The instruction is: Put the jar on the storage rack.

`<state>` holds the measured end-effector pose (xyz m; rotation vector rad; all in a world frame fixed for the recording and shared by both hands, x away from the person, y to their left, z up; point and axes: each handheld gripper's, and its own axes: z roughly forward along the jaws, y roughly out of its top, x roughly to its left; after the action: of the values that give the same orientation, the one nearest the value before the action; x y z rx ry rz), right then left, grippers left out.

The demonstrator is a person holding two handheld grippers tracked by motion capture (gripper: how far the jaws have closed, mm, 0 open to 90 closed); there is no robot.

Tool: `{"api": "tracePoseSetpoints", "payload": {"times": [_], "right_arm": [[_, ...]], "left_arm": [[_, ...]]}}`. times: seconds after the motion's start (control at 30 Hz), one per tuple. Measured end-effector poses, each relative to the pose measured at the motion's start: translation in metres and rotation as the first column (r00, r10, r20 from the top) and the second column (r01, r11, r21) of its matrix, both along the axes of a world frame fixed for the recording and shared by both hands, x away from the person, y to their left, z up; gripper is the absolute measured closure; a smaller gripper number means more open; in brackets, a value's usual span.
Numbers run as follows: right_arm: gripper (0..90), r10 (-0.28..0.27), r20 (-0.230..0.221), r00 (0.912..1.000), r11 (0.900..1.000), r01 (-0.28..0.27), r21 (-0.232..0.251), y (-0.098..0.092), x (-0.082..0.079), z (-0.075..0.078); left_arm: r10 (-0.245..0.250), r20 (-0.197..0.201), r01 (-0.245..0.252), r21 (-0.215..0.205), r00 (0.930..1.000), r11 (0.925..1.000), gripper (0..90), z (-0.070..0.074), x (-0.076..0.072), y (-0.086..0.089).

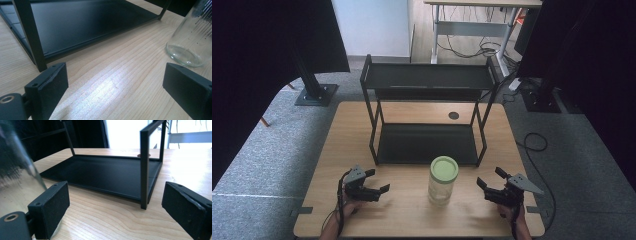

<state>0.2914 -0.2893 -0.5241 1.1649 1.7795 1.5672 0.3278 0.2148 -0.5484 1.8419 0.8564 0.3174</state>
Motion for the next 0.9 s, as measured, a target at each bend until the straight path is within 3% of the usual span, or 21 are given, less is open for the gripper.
{"api": "tracePoseSetpoints", "payload": {"times": [0.47,0.9], "right_arm": [[7.0,0.088,0.016,0.9960,0.996,-0.087,-0.022,0.012,-0.009,0.008],[7.6,0.199,0.019,0.9799,0.979,-0.197,-0.048,0.025,-0.018,0.015]], "left_arm": [[-0.001,-0.001,0.001,-0.001,1.0000,1.0000,5.9,0.000,0.000,0.000],[-0.005,-0.003,0.005,0.001,1.0000,1.0000,5.9,0.000,0.000,0.000]]}}
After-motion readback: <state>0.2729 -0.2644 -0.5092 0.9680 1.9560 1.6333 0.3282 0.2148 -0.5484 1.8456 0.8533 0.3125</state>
